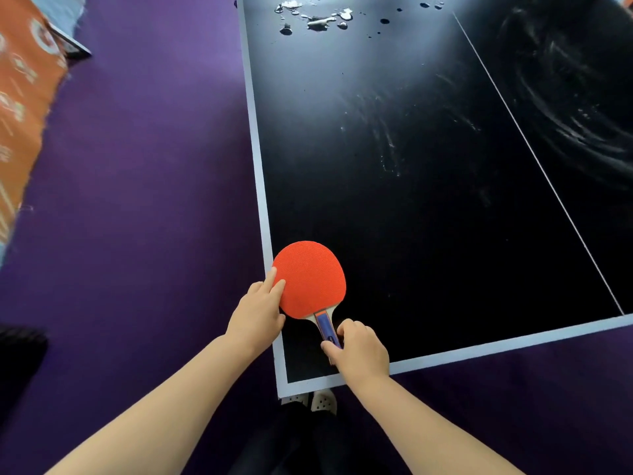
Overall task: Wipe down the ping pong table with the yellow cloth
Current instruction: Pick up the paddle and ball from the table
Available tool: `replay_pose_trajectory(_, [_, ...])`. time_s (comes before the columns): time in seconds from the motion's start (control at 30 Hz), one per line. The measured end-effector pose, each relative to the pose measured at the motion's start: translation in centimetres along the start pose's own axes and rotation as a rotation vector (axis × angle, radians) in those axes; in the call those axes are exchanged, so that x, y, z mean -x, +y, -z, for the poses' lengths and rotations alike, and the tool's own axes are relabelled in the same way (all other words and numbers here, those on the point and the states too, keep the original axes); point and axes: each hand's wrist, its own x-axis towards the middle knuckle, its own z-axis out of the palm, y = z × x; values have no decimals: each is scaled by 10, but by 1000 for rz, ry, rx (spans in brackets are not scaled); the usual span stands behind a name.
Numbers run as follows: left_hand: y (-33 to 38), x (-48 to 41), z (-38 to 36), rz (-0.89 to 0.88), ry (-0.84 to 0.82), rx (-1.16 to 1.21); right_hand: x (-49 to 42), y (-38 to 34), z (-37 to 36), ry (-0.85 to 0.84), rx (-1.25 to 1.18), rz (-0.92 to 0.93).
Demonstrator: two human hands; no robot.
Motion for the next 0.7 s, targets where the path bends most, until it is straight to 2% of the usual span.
replay_pose_trajectory(0.2, [-1, 9, 9, -66, 106, -44, -14, -8, 26, 74, 81, 112])
replay_pose_trajectory(0.37, [-16, 5, 32, -182, 141, -67, -31, -40, 49, 64, 215, 257])
replay_pose_trajectory(0.53, [-56, -16, 68, -167, 151, -60, -58, -102, 58, 70, 294, 300])
replay_pose_trajectory(0.7, [-142, -50, 113, -233, 199, -77, -100, -199, 48, 80, 330, 270])
